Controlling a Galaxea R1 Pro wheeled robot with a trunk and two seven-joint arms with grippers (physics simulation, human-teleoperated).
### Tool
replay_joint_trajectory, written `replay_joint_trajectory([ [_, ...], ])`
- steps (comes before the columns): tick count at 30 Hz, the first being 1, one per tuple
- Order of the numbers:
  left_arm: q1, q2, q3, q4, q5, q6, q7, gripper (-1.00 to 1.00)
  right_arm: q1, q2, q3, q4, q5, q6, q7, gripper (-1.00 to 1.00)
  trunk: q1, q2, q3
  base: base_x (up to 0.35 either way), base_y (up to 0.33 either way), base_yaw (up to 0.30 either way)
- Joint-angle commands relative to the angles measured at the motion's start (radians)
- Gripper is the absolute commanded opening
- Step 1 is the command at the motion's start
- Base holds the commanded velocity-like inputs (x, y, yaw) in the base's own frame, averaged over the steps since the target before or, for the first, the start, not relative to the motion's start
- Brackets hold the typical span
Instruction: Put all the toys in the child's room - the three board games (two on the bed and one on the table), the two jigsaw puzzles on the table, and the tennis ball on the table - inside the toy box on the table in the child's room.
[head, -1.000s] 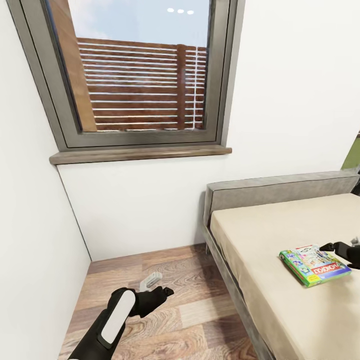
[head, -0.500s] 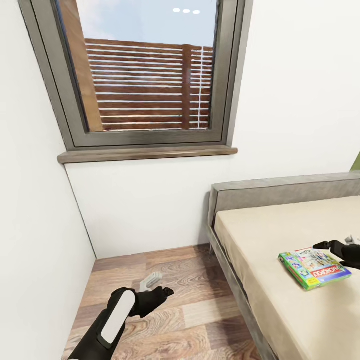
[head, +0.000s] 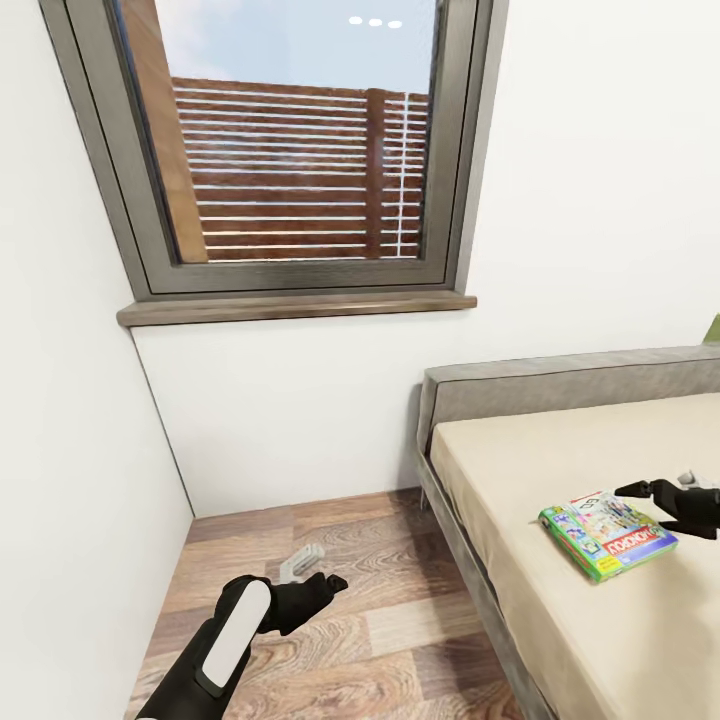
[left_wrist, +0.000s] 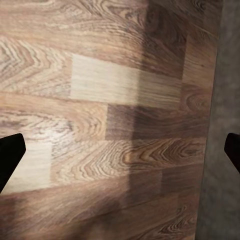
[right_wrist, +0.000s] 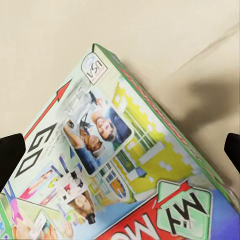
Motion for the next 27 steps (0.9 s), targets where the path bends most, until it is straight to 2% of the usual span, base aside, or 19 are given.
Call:
replay_joint_trajectory([
  [1,0.000,0.000,-0.001,-0.001,0.010,0.002,0.010,1.00,0.000,0.001,-0.002,0.000,-0.003,0.007,0.000,1.00,0.000,0.000,-0.001,0.000,0.000,0.000],
  [6,0.000,-0.002,-0.005,-0.001,0.010,0.002,0.010,1.00,0.000,0.002,-0.001,0.000,0.002,0.008,0.009,1.00,0.000,0.000,-0.001,0.000,0.000,0.000],
  [9,0.000,-0.002,-0.006,-0.001,0.010,0.002,0.008,1.00,0.001,0.002,0.003,0.000,0.008,0.007,0.056,1.00,0.000,0.000,-0.001,0.000,0.000,0.000],
  [13,0.000,-0.001,-0.006,-0.001,0.009,0.000,0.007,1.00,0.005,0.003,0.076,-0.003,0.073,0.009,0.168,1.00,0.000,0.000,-0.001,0.000,0.000,0.000],
  [16,0.000,0.000,-0.006,-0.001,0.009,0.000,0.007,1.00,0.006,0.003,0.114,-0.004,0.093,0.008,0.250,1.00,0.000,0.000,-0.001,0.000,0.000,0.000],
  [19,0.000,0.001,-0.006,-0.001,0.009,0.000,0.007,1.00,0.006,0.003,0.156,-0.005,0.105,0.008,0.304,1.00,0.000,0.000,-0.001,0.000,0.000,0.000],
  [22,0.000,0.001,-0.005,-0.001,0.009,0.000,0.007,1.00,0.006,0.003,0.178,-0.006,0.109,0.008,0.337,1.00,0.000,0.000,-0.001,0.000,0.000,0.000],
  [23,0.000,0.001,-0.005,-0.001,0.009,0.000,0.007,1.00,0.006,0.003,0.188,-0.007,0.112,0.005,0.380,1.00,0.000,0.000,-0.001,0.000,0.000,0.000],
  [27,0.000,0.001,-0.005,0.000,0.009,0.000,0.007,1.00,0.006,0.003,0.232,-0.008,0.127,-0.003,0.449,1.00,0.000,0.000,-0.001,0.000,0.000,0.000],
])
